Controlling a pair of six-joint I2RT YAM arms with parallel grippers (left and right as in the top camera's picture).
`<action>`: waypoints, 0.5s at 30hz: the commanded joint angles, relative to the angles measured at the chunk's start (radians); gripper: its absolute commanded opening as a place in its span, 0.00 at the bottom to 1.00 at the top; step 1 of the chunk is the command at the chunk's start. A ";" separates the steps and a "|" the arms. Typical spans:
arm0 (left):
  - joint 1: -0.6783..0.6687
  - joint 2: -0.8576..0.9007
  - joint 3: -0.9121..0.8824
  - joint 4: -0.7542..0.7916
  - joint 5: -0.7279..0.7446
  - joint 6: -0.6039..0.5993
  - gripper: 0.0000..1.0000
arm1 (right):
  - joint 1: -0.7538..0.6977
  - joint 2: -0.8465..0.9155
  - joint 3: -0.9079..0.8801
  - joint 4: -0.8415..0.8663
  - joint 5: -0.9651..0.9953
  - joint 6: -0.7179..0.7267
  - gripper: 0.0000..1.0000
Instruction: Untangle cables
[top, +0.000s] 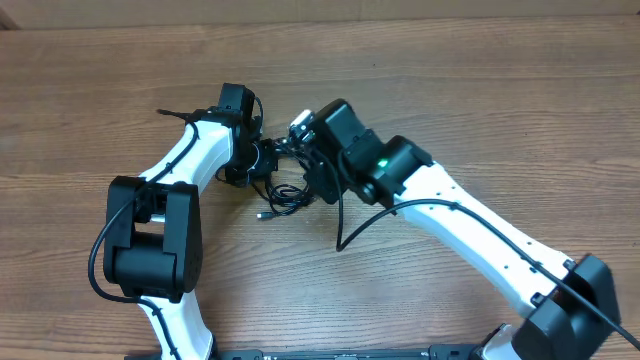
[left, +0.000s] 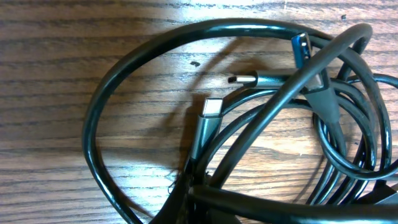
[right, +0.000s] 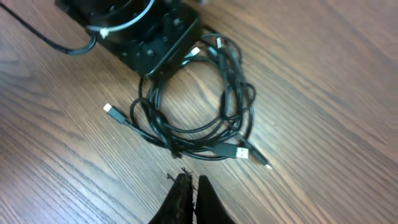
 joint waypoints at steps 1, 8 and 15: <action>-0.007 -0.005 -0.005 -0.001 -0.020 -0.003 0.04 | -0.008 -0.027 0.032 -0.037 -0.023 0.003 0.09; -0.007 -0.005 -0.005 -0.003 -0.019 -0.003 0.06 | -0.006 -0.020 0.022 -0.055 -0.083 0.002 0.76; -0.007 -0.005 -0.005 -0.003 -0.017 -0.003 0.09 | -0.006 0.031 -0.018 -0.045 -0.127 -0.086 0.75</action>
